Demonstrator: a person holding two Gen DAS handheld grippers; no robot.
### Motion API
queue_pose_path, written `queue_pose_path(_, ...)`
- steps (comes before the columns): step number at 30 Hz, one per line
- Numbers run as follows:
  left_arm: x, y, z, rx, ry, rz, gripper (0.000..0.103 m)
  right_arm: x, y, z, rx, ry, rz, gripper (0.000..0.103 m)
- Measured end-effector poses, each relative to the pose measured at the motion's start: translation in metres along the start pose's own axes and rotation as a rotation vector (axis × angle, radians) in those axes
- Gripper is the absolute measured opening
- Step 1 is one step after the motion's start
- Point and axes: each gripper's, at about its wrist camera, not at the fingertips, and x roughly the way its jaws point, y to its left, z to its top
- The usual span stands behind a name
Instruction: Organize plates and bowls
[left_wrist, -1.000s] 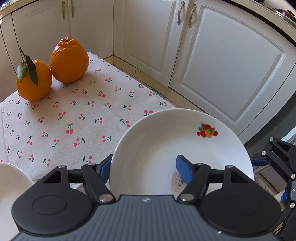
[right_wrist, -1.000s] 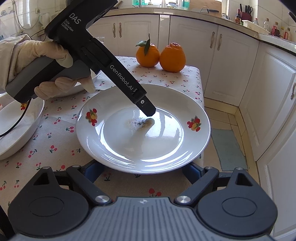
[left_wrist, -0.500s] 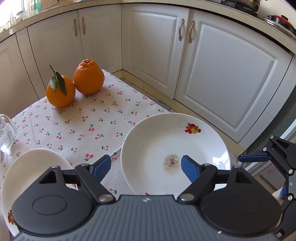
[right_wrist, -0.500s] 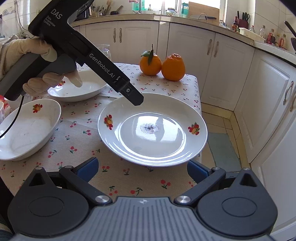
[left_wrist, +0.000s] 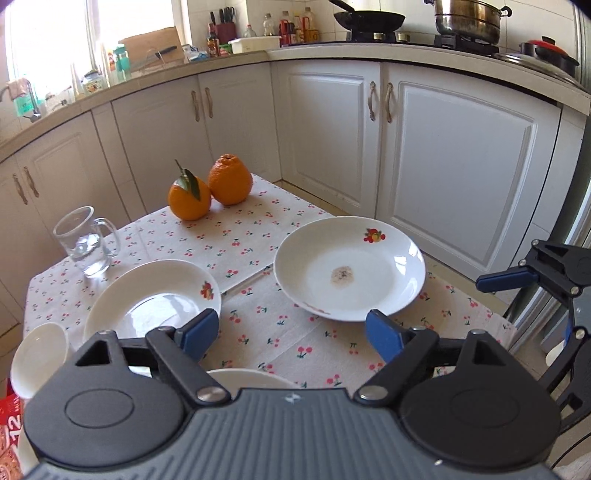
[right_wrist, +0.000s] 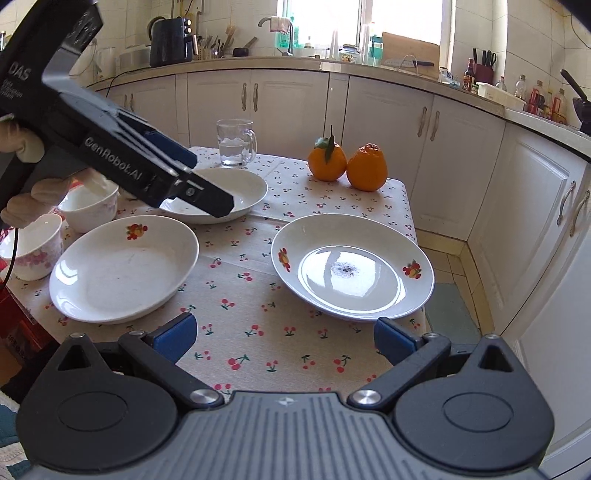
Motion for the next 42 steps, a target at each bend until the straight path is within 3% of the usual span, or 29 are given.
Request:
queue_pose_path(6, -0.040, -0.005, -0.046, -0.064, -0.058, 0.104, 0.088, -0.016, 0.020, -0.008, 0.055, -0.046, -0.043, 0.103)
queue_pose_path(12, -0.063, 0.004, -0.094, -0.195, -0.059, 0.124, 0.090, -0.020, 0.025, -0.019, 0.096, -0.045, -0.024, 0.103)
queue_pose_path(18, -0.071, 0.007, -0.127, -0.167, -0.019, 0.193, 0.090, -0.015, 0.032, -0.027, 0.111, -0.030, 0.014, 0.103)
queue_pose_path(30, -0.059, 0.002, -0.151, -0.169, 0.032, 0.210, 0.090, 0.006, 0.041, -0.018, 0.074, 0.016, 0.109, 0.103)
queue_pose_path(42, -0.040, 0.001, -0.155, -0.279, 0.097, 0.237, 0.090, 0.047, 0.047, 0.028, -0.102, 0.089, 0.324, 0.103)
